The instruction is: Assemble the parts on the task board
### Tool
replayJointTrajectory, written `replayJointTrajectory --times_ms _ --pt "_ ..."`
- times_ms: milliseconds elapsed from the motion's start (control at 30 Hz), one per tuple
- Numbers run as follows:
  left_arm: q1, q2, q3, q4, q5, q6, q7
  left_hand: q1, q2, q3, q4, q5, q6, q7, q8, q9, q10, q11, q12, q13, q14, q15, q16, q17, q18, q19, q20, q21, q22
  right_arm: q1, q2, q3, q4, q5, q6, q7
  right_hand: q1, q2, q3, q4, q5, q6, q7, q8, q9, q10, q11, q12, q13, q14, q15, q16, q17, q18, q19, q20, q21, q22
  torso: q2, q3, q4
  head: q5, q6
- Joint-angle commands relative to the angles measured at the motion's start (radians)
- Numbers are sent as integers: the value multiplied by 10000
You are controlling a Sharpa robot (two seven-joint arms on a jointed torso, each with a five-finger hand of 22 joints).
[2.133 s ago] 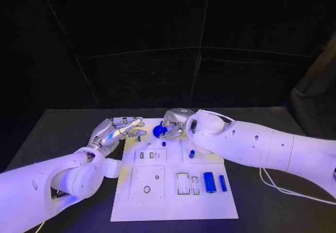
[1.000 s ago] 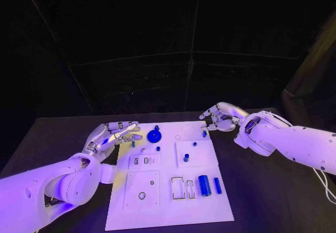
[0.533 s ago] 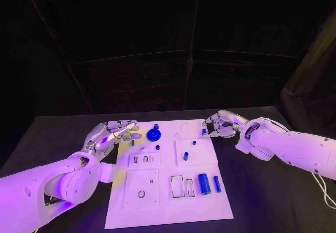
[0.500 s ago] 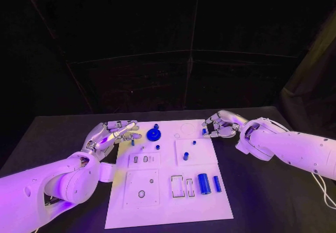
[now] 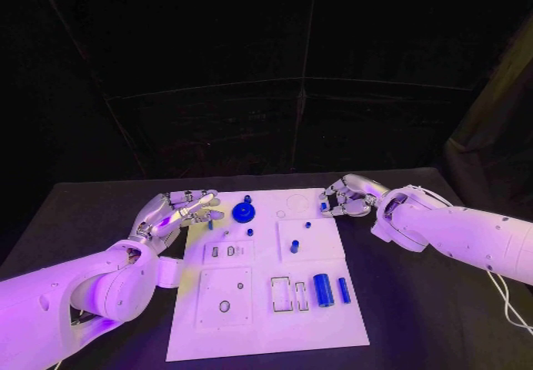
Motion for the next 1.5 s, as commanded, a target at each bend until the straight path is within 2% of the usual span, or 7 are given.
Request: replayJointTrajectory --times_ms 33,333,633,933,1133,1267,1500 --pt "6 13 5 9 -50 128 30 35 26 65 -21 41 89 -7 -11 4 69 -7 -33 5 51 21 -57 16 79 55 -1 -56 -16 6 36 5 -34 -114 150 21 82 169 84 -69 -231 209 -15 96 26 88 -47 55 39 475 -88 -19 98 12 27 -10 -23 41 -6 -5 4 -9 -23" --pt "5 5 4 14 -50 124 22 27 20 73 -26 42 82 0 -18 2 60 -3 -43 1 50 22 -65 19 78 55 -2 -58 -17 -8 94 5 -61 -130 265 65 284 497 413 -250 -640 833 -144 281 61 260 -164 275 236 520 -181 52 251 -23 163 -88 48 209 -8 -4 1 -13 -37" --pt "4 -7 3 22 -50 116 11 27 20 73 -26 42 82 0 -18 2 60 -3 -43 1 50 22 -65 19 78 55 -2 -58 -17 -15 105 5 -44 -173 268 82 386 660 709 -393 -697 1335 -304 454 80 403 -296 461 414 554 -290 117 380 -58 289 -184 126 381 -7 -3 -1 -44 -90" --pt "4 -16 3 31 -50 109 6 19 16 85 -33 41 75 8 -26 -1 49 2 -54 -3 49 24 -73 23 76 57 -2 -61 -19 -16 75 7 52 -368 -487 -70 438 822 1056 -530 -943 1527 -382 494 50 491 -368 543 508 591 -362 196 524 -118 482 -266 252 651 -16 2 10 -30 -116" --pt "6 -49 3 48 -50 110 4 19 16 85 -33 41 75 8 -26 -1 49 2 -54 -3 49 24 -73 23 76 57 -2 -61 -19 -11 -175 15 733 -378 -1003 -293 319 840 1130 -498 -974 1532 -379 474 30 538 -365 588 552 608 -364 237 592 -171 653 -276 367 892 -34 -10 7 0 -137" --pt "8 -68 3 39 -52 110 2 16 15 89 -35 41 73 10 -28 -2 47 4 -57 -4 49 24 -76 24 76 57 -2 -63 -19 12 -400 29 1685 -363 -1304 -829 230 868 1190 -469 -973 1539 -383 462 19 548 -368 575 544 611 -366 242 601 -178 679 -280 386 927 -55 -30 -9 49 -143" --pt "14 -69 3 -9 86 129 -4 13 16 96 -37 41 72 10 -30 -3 46 5 -60 -5 50 25 -80 27 75 58 -2 -64 -20 164 -79 42 2892 -926 -1460 -2175 167 874 1252 -464 -994 1535 -386 444 8 527 -372 504 485 592 -370 186 513 -174 669 -284 381 912 -138 -98 -7 172 -224"
